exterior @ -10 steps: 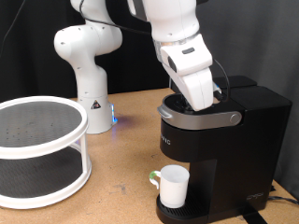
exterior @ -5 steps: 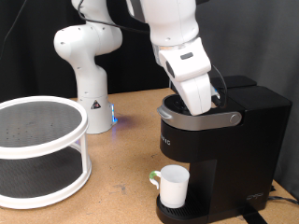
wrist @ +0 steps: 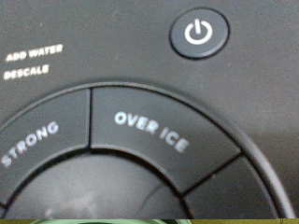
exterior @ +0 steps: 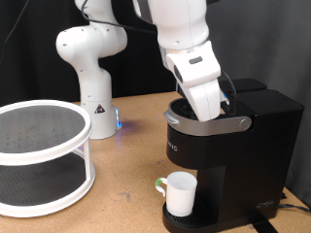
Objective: Make a cup of coffee with the keurig machine
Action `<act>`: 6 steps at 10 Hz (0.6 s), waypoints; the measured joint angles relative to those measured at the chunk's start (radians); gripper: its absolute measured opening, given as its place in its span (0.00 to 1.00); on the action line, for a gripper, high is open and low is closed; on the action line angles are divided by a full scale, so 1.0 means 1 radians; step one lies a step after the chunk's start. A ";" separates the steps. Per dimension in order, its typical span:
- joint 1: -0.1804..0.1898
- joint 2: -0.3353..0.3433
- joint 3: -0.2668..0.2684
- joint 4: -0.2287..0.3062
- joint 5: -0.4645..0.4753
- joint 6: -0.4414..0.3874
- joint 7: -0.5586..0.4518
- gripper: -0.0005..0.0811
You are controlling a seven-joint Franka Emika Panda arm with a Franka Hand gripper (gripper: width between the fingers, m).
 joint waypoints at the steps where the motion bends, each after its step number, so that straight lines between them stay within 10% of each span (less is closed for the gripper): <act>1: 0.000 0.000 0.000 0.000 0.000 0.000 0.000 0.01; 6: 0.000 -0.025 0.001 -0.031 0.018 0.038 -0.112 0.01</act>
